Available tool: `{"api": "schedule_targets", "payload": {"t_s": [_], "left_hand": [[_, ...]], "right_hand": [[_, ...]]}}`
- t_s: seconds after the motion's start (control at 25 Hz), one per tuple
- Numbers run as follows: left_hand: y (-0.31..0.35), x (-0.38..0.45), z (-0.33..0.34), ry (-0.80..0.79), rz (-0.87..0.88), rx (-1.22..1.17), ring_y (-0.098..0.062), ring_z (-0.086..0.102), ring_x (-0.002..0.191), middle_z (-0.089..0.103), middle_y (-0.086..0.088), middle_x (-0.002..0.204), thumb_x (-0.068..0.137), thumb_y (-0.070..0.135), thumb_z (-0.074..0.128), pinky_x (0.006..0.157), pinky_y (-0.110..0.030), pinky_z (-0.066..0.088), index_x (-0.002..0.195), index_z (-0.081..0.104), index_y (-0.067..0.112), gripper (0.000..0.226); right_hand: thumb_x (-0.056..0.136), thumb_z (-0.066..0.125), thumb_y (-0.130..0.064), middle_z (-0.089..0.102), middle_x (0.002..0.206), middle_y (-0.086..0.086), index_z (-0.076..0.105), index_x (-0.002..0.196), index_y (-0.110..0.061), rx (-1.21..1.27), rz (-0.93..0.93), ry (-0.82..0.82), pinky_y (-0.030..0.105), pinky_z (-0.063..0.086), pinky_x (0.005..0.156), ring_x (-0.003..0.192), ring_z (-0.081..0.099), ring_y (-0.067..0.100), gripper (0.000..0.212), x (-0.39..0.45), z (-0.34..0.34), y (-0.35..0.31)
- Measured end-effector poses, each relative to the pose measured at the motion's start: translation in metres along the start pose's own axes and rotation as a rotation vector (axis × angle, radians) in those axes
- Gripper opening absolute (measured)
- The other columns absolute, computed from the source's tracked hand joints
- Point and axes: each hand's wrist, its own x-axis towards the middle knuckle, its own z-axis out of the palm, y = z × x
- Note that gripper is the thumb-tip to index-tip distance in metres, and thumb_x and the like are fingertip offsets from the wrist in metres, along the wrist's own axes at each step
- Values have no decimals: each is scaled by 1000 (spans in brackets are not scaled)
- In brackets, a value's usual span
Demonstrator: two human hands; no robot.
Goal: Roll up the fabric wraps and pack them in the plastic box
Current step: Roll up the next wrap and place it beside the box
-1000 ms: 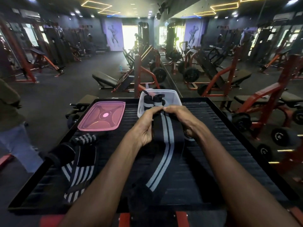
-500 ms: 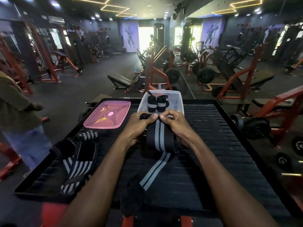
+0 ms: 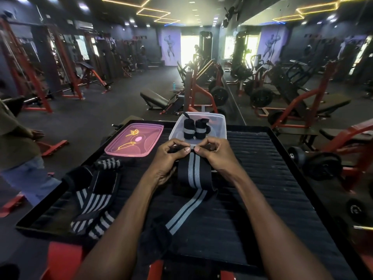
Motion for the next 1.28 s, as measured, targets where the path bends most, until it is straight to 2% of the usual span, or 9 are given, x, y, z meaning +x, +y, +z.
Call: {"api": "schedule_targets", "payload": {"t_s": [0.12, 0.28, 0.4, 0.56, 0.68, 0.84, 1.0, 1.08, 1.28], "left_hand": [[-4, -2, -1, 0, 14, 25, -18, 66, 90, 72, -6, 90, 84, 6, 73, 89, -33, 52, 83, 72, 13, 7], [-7, -2, -3, 48, 112, 203, -7, 65, 83, 71, 7, 80, 84, 7, 75, 83, -23, 52, 83, 69, 9, 7], [-7, -4, -6, 31, 68, 132, -10, 65, 84, 72, 5, 80, 83, -1, 72, 86, -28, 53, 82, 67, 9, 11], [-11, -5, -8, -39, -15, -26, -19, 65, 96, 71, -10, 94, 83, -5, 70, 94, -29, 52, 90, 67, 6, 14], [-14, -3, -10, -27, -38, -1, -21, 66, 100, 72, -11, 99, 79, 12, 75, 101, -37, 50, 94, 71, 4, 17], [-15, 0, -14, 88, 59, 144, -20, 67, 96, 73, -4, 93, 80, -1, 75, 99, -42, 52, 87, 73, 10, 13], [-15, -4, -13, 9, -26, -72, -23, 65, 102, 73, -8, 98, 77, 6, 75, 100, -37, 51, 92, 75, 9, 15], [-15, -5, -12, 9, -33, -50, -22, 67, 102, 75, -8, 100, 77, 14, 76, 100, -39, 51, 94, 76, 9, 18], [-17, -3, -15, 79, 63, 128, -18, 69, 99, 76, -2, 95, 81, -5, 72, 98, -39, 52, 94, 74, 8, 18]], "right_hand": [[82, 77, -1, 70, 83, 15, 69, 82, 0, 39, -14, -15, 31, 50, 78, 80, 64, 16, 8, -1, 1, -1], [81, 78, 0, 73, 91, 22, 72, 83, -3, 41, -28, -27, 34, 53, 81, 82, 66, 18, 7, -3, 3, 1], [83, 77, -5, 76, 90, 14, 75, 84, -6, 56, -7, -22, 37, 56, 86, 85, 70, 17, 3, -4, 6, 2], [83, 78, -7, 77, 89, 6, 77, 85, -10, -34, -69, -6, 39, 55, 92, 92, 72, 22, 4, -4, 5, 3], [82, 79, -6, 76, 92, 4, 77, 89, -10, -24, -87, -24, 35, 56, 91, 95, 71, 20, 8, -7, 6, 2], [89, 74, -18, 77, 95, 4, 77, 96, -10, -76, 7, -75, 31, 55, 86, 94, 72, 16, 11, -8, 9, 2], [86, 73, 0, 76, 96, 2, 77, 100, -6, -72, -70, -29, 19, 54, 86, 89, 70, 5, 16, -6, 9, 0], [84, 72, 5, 76, 94, -2, 77, 101, -6, -53, -81, -34, 15, 53, 86, 87, 70, -1, 21, -7, 9, -1], [90, 72, -12, 77, 89, -3, 79, 95, -12, -54, -38, -42, 19, 54, 80, 84, 70, 2, 8, -8, 11, 1]]}}
